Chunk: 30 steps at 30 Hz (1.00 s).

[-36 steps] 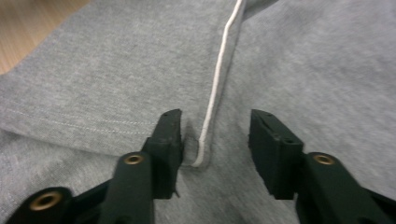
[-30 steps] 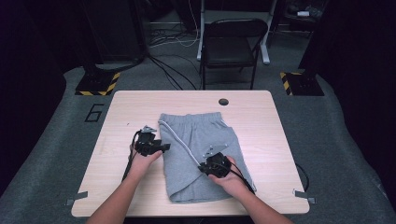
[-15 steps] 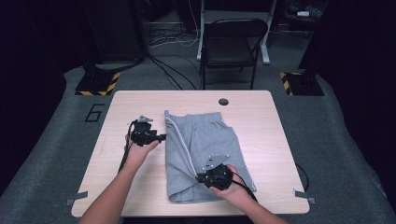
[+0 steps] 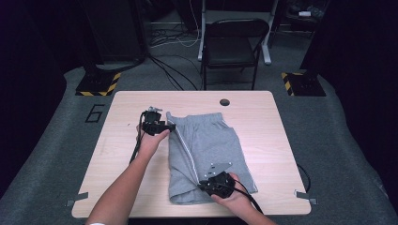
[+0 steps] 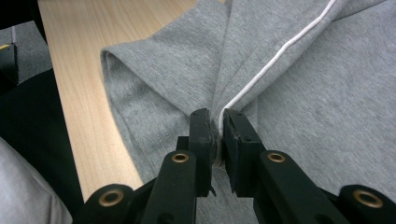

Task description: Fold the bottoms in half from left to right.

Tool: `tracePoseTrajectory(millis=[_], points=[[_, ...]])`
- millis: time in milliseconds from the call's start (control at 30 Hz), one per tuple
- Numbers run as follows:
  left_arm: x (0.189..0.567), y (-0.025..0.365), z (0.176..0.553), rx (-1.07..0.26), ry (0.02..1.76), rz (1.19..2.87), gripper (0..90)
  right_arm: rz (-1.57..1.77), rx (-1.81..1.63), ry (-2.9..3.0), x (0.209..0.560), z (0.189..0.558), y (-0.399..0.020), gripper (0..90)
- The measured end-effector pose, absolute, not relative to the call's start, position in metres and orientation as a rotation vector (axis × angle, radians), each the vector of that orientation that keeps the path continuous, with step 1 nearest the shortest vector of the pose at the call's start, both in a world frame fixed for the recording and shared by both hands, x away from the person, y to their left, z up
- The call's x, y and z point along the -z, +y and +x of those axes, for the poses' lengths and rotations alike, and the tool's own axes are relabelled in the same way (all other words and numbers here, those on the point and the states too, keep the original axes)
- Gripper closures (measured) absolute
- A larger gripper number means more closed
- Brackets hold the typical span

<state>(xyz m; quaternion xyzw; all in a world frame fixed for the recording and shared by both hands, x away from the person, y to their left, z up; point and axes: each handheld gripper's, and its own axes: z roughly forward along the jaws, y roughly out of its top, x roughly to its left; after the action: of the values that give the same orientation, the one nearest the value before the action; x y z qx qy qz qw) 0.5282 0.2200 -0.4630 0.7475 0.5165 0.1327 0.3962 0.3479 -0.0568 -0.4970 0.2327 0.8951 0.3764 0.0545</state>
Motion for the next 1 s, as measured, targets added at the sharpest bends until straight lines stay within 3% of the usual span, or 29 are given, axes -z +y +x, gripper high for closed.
tracePoseTrajectory(millis=[267,633,900,1000], points=[[0.462,0.214,0.538,-0.352,1.34,1.861,34.6,0.734,-1.145,2.706,0.503,0.343,-0.055,80.8],[0.473,0.21,0.547,-0.37,1.396,1.873,34.9,0.715,-1.112,2.716,0.506,0.34,-0.053,80.0],[0.47,0.211,0.546,-0.347,1.339,1.907,78.0,0.731,-1.134,2.714,0.505,0.339,-0.054,80.6],[0.469,0.212,0.546,-0.343,1.32,1.906,87.1,0.71,-1.147,2.706,0.501,0.338,-0.055,81.1]])
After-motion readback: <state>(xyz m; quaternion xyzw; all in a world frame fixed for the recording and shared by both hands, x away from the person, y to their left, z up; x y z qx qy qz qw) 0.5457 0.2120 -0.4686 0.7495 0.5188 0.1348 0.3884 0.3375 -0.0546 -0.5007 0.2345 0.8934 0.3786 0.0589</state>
